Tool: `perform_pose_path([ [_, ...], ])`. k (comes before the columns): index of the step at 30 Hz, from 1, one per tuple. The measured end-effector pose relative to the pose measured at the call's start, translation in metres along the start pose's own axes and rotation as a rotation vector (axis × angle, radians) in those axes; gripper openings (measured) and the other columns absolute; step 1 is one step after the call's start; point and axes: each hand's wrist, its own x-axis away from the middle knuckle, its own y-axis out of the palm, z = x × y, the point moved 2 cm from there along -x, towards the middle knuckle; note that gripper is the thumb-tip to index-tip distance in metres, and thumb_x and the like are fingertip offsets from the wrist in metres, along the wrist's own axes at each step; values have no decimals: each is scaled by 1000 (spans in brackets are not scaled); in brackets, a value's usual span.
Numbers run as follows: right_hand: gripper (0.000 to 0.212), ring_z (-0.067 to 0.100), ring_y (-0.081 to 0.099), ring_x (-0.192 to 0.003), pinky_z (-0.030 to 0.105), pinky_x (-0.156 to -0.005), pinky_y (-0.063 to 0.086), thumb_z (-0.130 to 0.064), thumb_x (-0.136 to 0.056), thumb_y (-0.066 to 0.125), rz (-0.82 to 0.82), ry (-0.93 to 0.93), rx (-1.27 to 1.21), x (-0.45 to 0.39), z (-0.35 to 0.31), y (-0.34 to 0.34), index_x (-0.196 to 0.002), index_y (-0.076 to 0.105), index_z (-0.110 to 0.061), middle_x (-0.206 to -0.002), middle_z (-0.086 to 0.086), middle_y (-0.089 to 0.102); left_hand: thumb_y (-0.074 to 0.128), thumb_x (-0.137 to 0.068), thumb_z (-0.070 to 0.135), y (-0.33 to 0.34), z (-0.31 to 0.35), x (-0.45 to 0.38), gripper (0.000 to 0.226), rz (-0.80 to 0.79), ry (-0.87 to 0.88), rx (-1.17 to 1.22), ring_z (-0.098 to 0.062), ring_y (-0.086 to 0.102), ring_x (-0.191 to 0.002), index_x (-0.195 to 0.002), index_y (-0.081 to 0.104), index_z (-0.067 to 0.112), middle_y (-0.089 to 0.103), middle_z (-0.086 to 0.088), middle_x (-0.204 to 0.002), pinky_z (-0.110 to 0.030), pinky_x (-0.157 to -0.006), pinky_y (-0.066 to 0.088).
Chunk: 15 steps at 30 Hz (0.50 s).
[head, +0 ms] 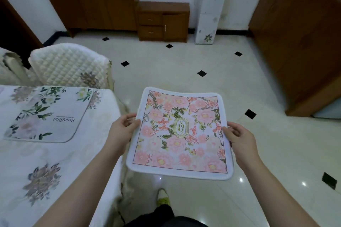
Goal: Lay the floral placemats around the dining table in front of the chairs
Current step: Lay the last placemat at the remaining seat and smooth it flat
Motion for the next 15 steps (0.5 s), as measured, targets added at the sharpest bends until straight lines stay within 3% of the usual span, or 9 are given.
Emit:
perform_pose_path([
  [4,24,26,74,-82,36,-71,58,-14,-91,68,-25,11,2,-40,-23,27,-115,68,-12,-96,9,76,71,-90,18,-8,17,-38,18,6,-4,35,-26,68,-72,-107,67,15,73,-11,-89,-42,-65,50],
  [7,25,25,74,-81,35,-71,58,-12,-91,68,-31,-3,5,-69,-38,46,-115,68,-11,-97,11,76,71,-90,16,-14,33,-69,13,9,-6,36,-17,69,-61,-102,68,17,72,-4,-77,-34,-57,53],
  [10,22,17,73,-72,26,-59,56,-11,-91,67,-44,-13,0,-92,-50,62,-113,69,-10,-92,10,76,69,-90,13,-18,46,-94,10,2,-21,58,-12,68,-55,-98,68,19,70,4,-65,-25,-45,51],
  [15,20,14,72,-67,22,-53,55,-9,-92,66,-64,6,-20,-132,-63,81,-111,70,-9,-89,9,77,69,-90,10,-20,57,-128,10,12,-43,98,-12,68,-53,-94,67,19,72,5,-63,-22,-45,51],
])
